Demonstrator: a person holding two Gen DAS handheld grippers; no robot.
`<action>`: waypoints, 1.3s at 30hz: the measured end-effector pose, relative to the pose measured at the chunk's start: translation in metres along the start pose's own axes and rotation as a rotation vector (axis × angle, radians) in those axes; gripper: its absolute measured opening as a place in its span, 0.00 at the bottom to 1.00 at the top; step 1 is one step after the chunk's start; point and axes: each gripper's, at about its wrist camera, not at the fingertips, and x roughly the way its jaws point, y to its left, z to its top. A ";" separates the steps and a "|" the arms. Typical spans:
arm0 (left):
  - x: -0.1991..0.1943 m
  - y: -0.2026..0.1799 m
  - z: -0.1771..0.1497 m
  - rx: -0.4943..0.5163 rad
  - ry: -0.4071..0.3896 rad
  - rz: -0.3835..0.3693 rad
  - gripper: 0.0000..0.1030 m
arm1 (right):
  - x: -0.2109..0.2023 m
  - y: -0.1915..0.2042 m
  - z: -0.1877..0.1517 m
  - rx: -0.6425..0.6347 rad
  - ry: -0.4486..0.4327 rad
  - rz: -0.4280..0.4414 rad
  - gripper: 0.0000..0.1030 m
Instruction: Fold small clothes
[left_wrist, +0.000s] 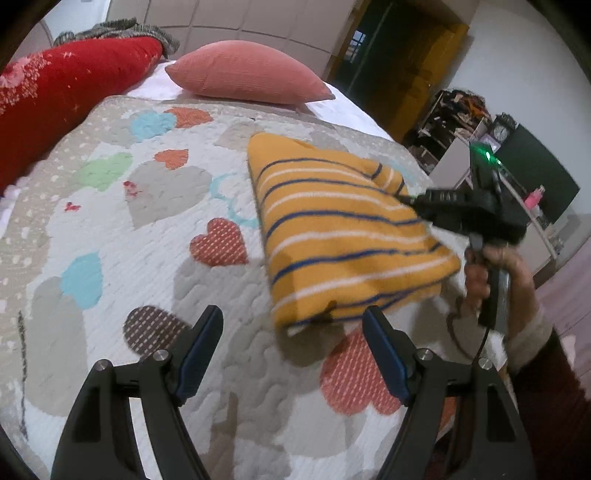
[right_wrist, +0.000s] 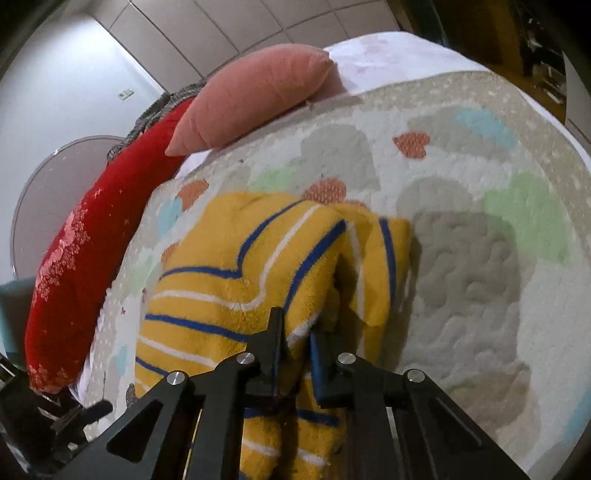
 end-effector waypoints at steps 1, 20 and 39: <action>-0.001 0.000 -0.003 0.001 0.000 0.007 0.75 | 0.000 -0.004 0.002 0.012 -0.004 -0.020 0.10; -0.077 -0.010 -0.050 0.020 -0.154 0.166 0.79 | -0.065 0.036 -0.082 -0.045 -0.100 -0.013 0.14; -0.189 -0.094 -0.101 0.228 -0.602 0.326 1.00 | -0.169 0.049 -0.205 0.032 -0.306 -0.143 0.57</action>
